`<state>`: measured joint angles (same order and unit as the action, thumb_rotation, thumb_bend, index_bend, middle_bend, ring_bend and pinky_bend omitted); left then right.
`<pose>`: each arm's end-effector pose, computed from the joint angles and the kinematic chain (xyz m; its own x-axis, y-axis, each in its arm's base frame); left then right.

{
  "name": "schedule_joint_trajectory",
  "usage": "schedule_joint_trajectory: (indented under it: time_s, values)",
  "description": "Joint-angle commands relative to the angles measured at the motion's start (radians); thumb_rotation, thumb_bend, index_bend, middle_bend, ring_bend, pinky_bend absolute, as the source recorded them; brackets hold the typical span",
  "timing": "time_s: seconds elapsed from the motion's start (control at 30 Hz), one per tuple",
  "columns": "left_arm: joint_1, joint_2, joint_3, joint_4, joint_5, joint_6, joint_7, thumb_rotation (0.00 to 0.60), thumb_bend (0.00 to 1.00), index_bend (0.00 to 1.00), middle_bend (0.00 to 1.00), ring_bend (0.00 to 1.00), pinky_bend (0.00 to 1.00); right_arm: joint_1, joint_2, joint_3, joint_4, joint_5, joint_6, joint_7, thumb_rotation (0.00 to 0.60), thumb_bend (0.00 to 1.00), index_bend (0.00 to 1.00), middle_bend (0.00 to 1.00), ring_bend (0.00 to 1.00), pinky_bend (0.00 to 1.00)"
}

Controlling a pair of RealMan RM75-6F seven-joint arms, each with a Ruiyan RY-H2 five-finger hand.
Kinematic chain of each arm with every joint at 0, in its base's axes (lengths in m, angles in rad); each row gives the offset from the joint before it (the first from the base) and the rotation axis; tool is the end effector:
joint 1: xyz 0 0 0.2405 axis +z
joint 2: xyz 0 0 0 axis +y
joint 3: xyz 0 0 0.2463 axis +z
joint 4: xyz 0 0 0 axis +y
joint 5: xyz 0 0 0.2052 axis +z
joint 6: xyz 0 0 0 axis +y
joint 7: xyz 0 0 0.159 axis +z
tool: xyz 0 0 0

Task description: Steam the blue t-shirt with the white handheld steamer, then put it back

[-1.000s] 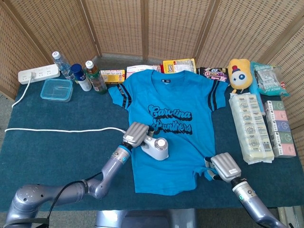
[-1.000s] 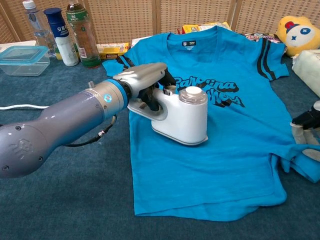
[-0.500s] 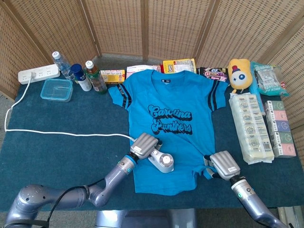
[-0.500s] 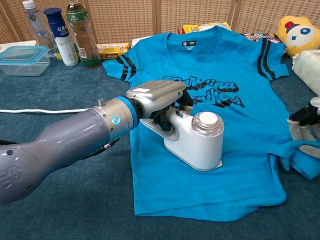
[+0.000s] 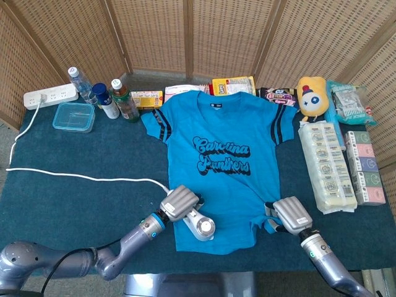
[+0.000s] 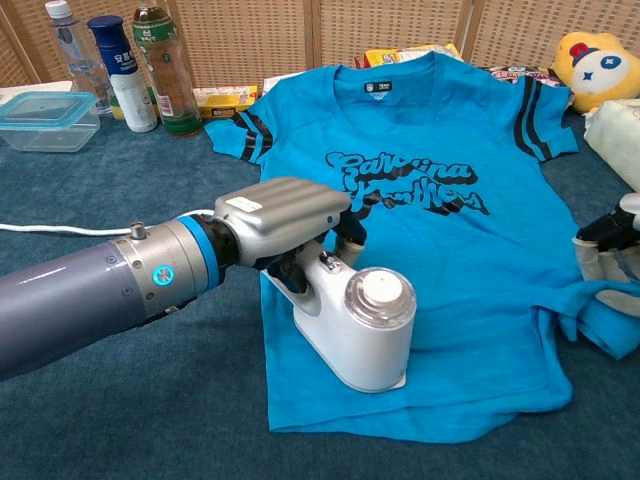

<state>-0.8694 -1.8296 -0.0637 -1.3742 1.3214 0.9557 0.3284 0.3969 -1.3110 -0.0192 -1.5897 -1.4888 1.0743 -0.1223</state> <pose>-0.0540 0.2867 -0.1126 0.5063 0.2709 0.8187 0.6925 -0.6934 -0.1989 -0.2405 -0.2460 0.0311 0.4565 -0.3485 0.8186 -0.8749 -0.3432 0.3417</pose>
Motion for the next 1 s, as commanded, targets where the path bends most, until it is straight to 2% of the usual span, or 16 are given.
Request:
schedule_joint_trajectory:
  time_s: [0.03,0.23,0.53,1.0]
  values:
    - [0.009,0.006,-0.01,0.02,-0.012,-0.001,-0.011,0.6,0.48,0.78,0.8,0.73,0.73,0.0,0.001,-0.001,0.0,-0.001,0.0,0.001,0.6,0.51,0.7,0.66,0.71,0.86]
    - [0.002,-0.029,-0.066,0.118,-0.055,-0.01,-0.014,0.6,0.48,0.78,0.8,0.73,0.73,-0.001,0.004,-0.001,0.0,0.003,0.002,0.001,0.6,0.51,0.7,0.66,0.71,0.86]
    - [-0.036,-0.115,-0.19,0.285,-0.163,-0.022,-0.002,0.6,0.48,0.78,0.81,0.73,0.73,-0.003,0.011,-0.001,0.0,0.009,0.004,0.005,0.6,0.51,0.7,0.66,0.72,0.86]
    - [-0.09,-0.222,-0.286,0.503,-0.238,0.011,0.051,0.6,0.47,0.78,0.81,0.73,0.74,-0.008,0.016,-0.003,0.008,0.005,0.013,0.026,0.6,0.51,0.7,0.66,0.72,0.86]
